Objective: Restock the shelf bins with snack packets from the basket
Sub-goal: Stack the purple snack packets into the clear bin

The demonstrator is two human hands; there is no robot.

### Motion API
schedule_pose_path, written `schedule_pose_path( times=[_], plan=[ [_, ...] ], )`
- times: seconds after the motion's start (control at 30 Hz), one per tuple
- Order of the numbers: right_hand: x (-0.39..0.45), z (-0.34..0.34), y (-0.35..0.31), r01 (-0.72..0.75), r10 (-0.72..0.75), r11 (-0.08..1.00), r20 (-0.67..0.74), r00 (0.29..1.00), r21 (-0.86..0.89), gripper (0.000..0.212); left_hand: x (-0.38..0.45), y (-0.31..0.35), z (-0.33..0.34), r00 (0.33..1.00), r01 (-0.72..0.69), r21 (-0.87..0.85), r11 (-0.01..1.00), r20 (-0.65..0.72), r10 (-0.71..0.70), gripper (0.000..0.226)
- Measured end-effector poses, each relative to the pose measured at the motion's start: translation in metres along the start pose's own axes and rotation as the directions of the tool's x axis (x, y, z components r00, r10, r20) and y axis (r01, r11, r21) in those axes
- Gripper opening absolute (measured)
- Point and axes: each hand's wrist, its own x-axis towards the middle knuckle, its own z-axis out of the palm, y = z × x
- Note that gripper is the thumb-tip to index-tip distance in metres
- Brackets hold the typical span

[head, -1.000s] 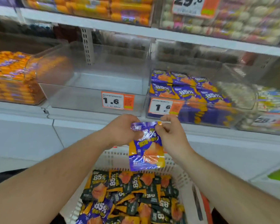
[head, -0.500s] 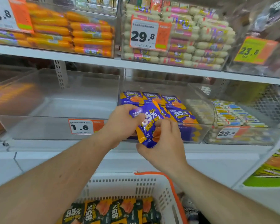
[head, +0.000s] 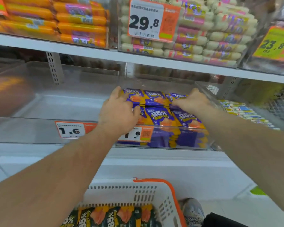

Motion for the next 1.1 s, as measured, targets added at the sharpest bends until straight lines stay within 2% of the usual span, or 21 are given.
schedule_pose_path(
  times=[0.07,0.17,0.43,0.6,0.73,0.93,1.1],
  plan=[
    [0.016,0.006,-0.001,-0.015,0.015,1.000,0.008,1.000,-0.003,0.096,-0.001,0.000,0.004,1.000,-0.021,0.000,1.000,-0.022,0.021,0.079],
    [0.032,0.014,0.000,-0.023,0.023,1.000,0.016,1.000,0.017,0.069,-0.005,0.002,0.003,0.999,0.018,-0.049,0.999,-0.049,-0.020,0.072],
    [0.050,0.028,0.003,0.048,-0.044,0.998,0.087,0.995,-0.051,0.075,-0.006,0.001,0.003,0.996,0.036,-0.105,0.994,-0.083,-0.045,0.055],
    [0.044,0.023,0.012,0.108,-0.100,0.994,0.186,0.978,-0.034,0.046,-0.005,-0.001,0.005,0.997,0.009,-0.079,0.997,-0.075,-0.015,0.056],
    [0.043,0.025,0.013,0.150,-0.139,0.988,0.192,0.971,-0.046,0.048,-0.007,0.001,0.004,0.997,0.011,-0.068,0.998,-0.070,-0.016,0.054],
    [0.041,0.027,0.009,0.201,-0.194,0.978,0.114,0.974,-0.053,0.061,-0.006,0.000,0.004,0.999,0.001,-0.046,0.999,-0.052,-0.004,0.049],
    [0.039,0.028,0.007,0.200,-0.195,0.980,0.126,0.973,-0.025,0.047,-0.006,0.001,0.004,0.998,0.011,-0.074,0.997,-0.069,-0.016,0.052]
  ],
)
